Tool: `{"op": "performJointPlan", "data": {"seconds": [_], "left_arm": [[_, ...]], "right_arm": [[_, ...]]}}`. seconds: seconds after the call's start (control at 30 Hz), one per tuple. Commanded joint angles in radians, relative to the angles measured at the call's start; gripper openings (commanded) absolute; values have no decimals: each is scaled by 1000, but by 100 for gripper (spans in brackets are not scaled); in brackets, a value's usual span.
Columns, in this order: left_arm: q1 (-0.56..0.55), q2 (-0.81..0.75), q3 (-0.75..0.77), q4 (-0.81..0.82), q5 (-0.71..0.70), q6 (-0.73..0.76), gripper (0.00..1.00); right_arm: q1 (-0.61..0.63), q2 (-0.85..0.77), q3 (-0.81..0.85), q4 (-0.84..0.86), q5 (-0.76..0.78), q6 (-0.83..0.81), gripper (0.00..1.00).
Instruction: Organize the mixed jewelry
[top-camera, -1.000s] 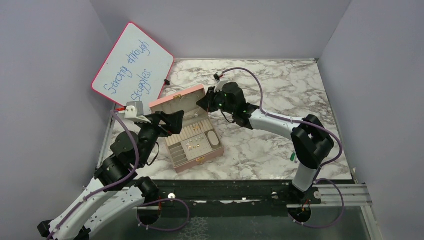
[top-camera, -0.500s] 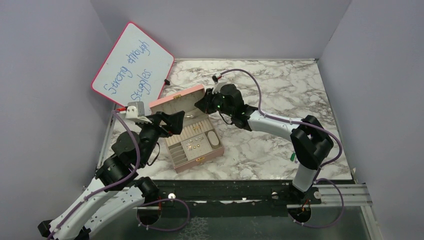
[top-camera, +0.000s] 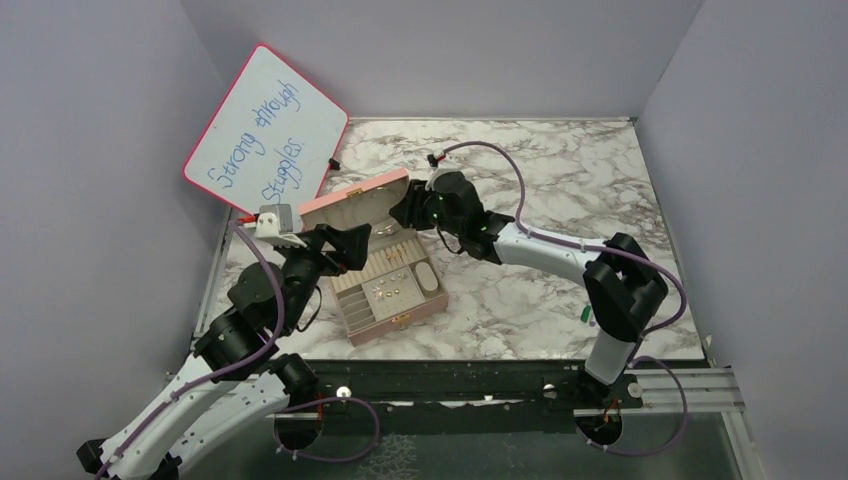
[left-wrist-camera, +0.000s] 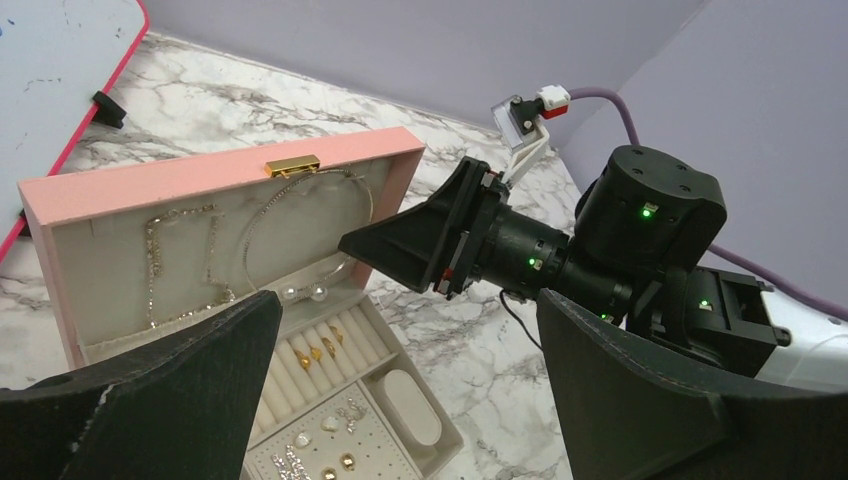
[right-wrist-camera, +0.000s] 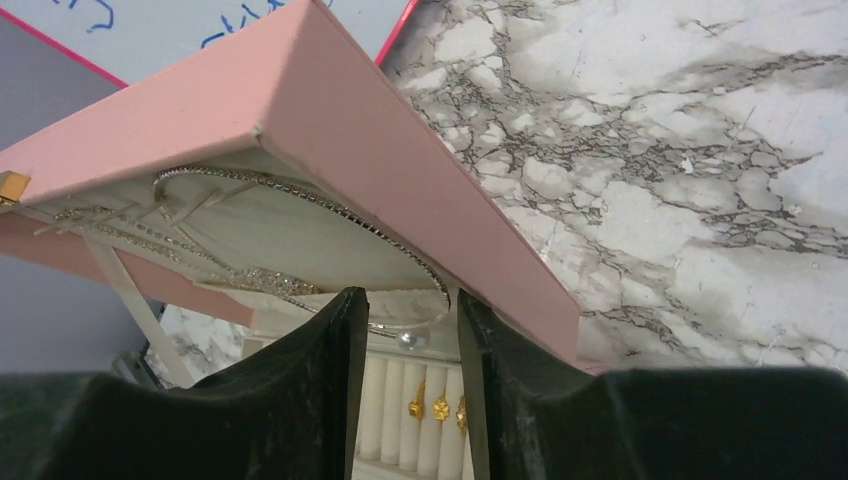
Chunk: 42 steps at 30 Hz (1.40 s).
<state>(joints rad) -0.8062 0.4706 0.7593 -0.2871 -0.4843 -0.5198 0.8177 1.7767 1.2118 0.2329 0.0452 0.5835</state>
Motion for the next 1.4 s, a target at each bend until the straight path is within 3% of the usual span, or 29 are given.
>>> {"op": "performJointPlan", "data": {"seconds": [0.0, 0.23, 0.4, 0.57, 1.0, 1.37], "left_arm": [[1, 7, -15, -4, 9, -21, 99], [2, 15, -43, -13, 19, -78, 99], [2, 25, -69, -24, 17, -131, 99], [1, 31, -92, -29, 10, -165, 99], [1, 45, -108, -39, -24, -178, 99], [1, 53, -117, -43, -22, -181, 99]], "right_arm": [[-4, -72, -20, -46, 94, 88, 45], [-4, -171, -105, -58, 162, 362, 47], [-4, -177, -115, -137, 215, 578, 35], [-3, -139, -92, -216, 219, 738, 34], [-3, -12, -18, -188, 132, 811, 35], [1, 56, 15, -135, 92, 815, 42]]}}
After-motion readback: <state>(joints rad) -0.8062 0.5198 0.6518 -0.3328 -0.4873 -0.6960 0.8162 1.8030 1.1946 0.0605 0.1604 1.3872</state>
